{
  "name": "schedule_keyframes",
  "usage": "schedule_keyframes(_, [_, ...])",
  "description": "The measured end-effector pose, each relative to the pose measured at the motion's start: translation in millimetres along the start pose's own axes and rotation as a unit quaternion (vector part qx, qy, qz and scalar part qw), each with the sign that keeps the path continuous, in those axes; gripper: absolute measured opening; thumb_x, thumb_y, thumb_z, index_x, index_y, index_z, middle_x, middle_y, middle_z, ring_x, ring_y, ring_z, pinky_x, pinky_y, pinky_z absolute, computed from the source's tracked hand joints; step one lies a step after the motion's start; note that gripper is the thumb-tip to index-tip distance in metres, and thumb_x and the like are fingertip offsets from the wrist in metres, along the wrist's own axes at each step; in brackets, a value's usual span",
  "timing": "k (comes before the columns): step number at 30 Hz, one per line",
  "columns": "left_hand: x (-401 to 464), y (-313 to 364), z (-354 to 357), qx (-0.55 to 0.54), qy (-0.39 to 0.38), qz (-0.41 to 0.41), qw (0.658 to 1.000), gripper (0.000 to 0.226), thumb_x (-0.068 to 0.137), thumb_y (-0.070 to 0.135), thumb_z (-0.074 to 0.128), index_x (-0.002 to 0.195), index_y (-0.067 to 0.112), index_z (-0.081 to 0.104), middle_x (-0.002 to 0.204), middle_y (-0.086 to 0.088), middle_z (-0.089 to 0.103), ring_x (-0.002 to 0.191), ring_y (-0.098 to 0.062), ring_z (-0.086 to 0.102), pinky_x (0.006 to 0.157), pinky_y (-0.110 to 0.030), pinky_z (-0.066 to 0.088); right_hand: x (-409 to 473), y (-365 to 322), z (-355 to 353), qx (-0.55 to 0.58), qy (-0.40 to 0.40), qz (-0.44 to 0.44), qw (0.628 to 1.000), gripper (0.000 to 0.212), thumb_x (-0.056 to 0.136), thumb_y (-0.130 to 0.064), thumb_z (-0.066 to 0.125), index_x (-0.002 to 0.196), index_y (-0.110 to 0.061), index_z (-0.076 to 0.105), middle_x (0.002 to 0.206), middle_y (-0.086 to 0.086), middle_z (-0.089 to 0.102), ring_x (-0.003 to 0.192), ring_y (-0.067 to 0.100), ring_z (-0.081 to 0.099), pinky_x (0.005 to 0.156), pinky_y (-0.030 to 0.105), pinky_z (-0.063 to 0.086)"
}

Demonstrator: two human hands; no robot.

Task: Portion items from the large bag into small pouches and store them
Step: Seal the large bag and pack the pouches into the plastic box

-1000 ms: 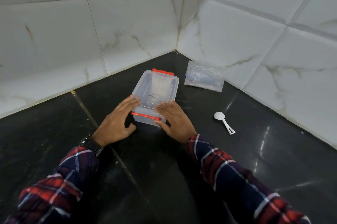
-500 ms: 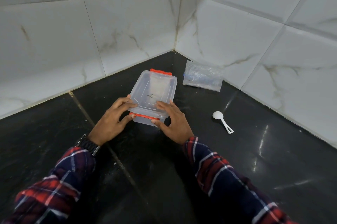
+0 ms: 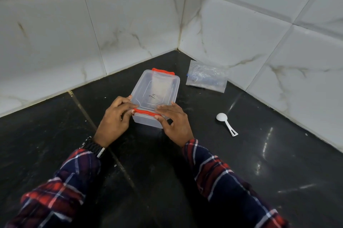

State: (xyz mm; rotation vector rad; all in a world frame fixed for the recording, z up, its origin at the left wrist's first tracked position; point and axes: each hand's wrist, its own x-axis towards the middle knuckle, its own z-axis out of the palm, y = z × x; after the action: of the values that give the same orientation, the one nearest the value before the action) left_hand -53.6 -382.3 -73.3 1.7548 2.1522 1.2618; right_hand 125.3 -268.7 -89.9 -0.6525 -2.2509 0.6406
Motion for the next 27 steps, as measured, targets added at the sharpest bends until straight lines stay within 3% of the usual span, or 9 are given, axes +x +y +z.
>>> schedule_keyframes(5, [-4.7,17.7,6.1,0.009,0.008,-0.029,1.000,0.023,0.093,0.003,0.055,0.113,0.005,0.064,0.109,0.004,0.046,0.130,-0.021,0.044,0.108,-0.032,0.037,-2.8,-1.4,-0.9,-0.047,-0.019,-0.015,0.999,0.040,0.091,-0.038,0.054,0.116,-0.010,0.066,0.118,0.006,0.067,0.116,0.016,0.059,0.113,0.030,0.026])
schedule_keyframes(9, [-6.6,26.4,7.7,0.019,-0.008,-0.071,0.997,0.028,0.094,0.010,0.055,0.122,0.011,0.059,0.115,-0.001,0.046,0.131,-0.022,0.040,0.112,-0.050,0.034,-1.1,-1.0,-7.5,-0.096,-0.064,-0.032,0.993,0.049,0.092,-0.043,0.048,0.125,-0.010,0.059,0.129,0.008,0.061,0.127,0.020,0.050,0.114,0.038,0.031])
schedule_keyframes(11, [-4.7,38.1,11.4,0.052,-0.001,-0.073,0.996,0.031,0.094,0.015,0.056,0.125,0.014,0.056,0.120,-0.004,0.046,0.127,-0.022,0.042,0.112,-0.055,0.029,-2.2,-1.6,-15.9,-0.095,-0.072,-0.016,0.993,0.053,0.090,-0.045,0.048,0.129,-0.011,0.056,0.134,0.008,0.056,0.131,0.020,0.045,0.115,0.036,0.030])
schedule_keyframes(13, [-3.4,56.8,20.5,0.052,0.018,-0.050,0.997,0.029,0.094,0.015,0.054,0.123,0.014,0.056,0.127,-0.007,0.046,0.129,-0.021,0.041,0.114,-0.050,0.028,-6.9,1.1,-27.3,-0.086,-0.046,0.002,0.995,0.047,0.090,-0.040,0.056,0.127,-0.010,0.057,0.131,0.008,0.057,0.129,0.019,0.047,0.112,0.032,0.033])
schedule_keyframes(14, [-3.0,68.4,25.0,0.033,0.025,-0.043,0.998,0.028,0.095,0.014,0.053,0.122,0.014,0.057,0.130,-0.006,0.045,0.130,-0.017,0.039,0.113,-0.040,0.031,-9.8,2.6,-32.2,-0.079,-0.022,0.013,0.997,0.041,0.090,-0.032,0.060,0.124,-0.010,0.060,0.127,0.008,0.059,0.125,0.018,0.049,0.109,0.029,0.035])
schedule_keyframes(17, [0.4,104.3,49.0,-0.008,0.015,0.006,1.000,0.025,0.095,0.009,0.051,0.119,0.013,0.059,0.129,-0.001,0.046,0.123,-0.002,0.037,0.103,-0.015,0.028,-21.4,14.8,-56.6,-0.066,0.073,0.077,0.992,0.021,0.087,-0.013,0.065,0.107,-0.009,0.066,0.109,0.006,0.063,0.103,0.010,0.052,0.095,0.017,0.036])
schedule_keyframes(20, [9.3,129.9,83.2,-0.007,-0.038,0.060,0.997,0.028,0.094,0.009,0.050,0.121,0.014,0.058,0.127,-0.001,0.050,0.127,-0.007,0.041,0.103,-0.001,0.016,-37.6,38.5,-86.9,-0.088,0.150,0.181,0.968,0.013,0.084,-0.004,0.066,0.096,-0.005,0.069,0.100,0.009,0.063,0.094,0.014,0.053,0.087,0.016,0.032])
schedule_keyframes(23, [19.5,140.5,116.1,-0.004,-0.113,0.067,0.991,0.038,0.095,0.013,0.049,0.133,0.014,0.049,0.135,-0.001,0.047,0.128,-0.011,0.042,0.102,-0.007,0.022,-55.7,63.6,-112.9,-0.115,0.162,0.283,0.938,0.017,0.083,-0.003,0.066,0.100,-0.004,0.069,0.105,0.013,0.061,0.101,0.027,0.054,0.086,0.017,0.031])
schedule_keyframes(27, [31.4,136.9,145.2,0.030,-0.209,-0.003,0.977,0.053,0.096,0.014,0.048,0.146,0.010,0.031,0.145,-0.008,0.040,0.134,-0.019,0.038,0.109,-0.026,0.029,-70.0,87.2,-129.6,-0.139,0.102,0.351,0.920,0.024,0.086,-0.011,0.064,0.109,-0.008,0.069,0.111,0.012,0.056,0.105,0.026,0.049,0.087,0.021,0.032])
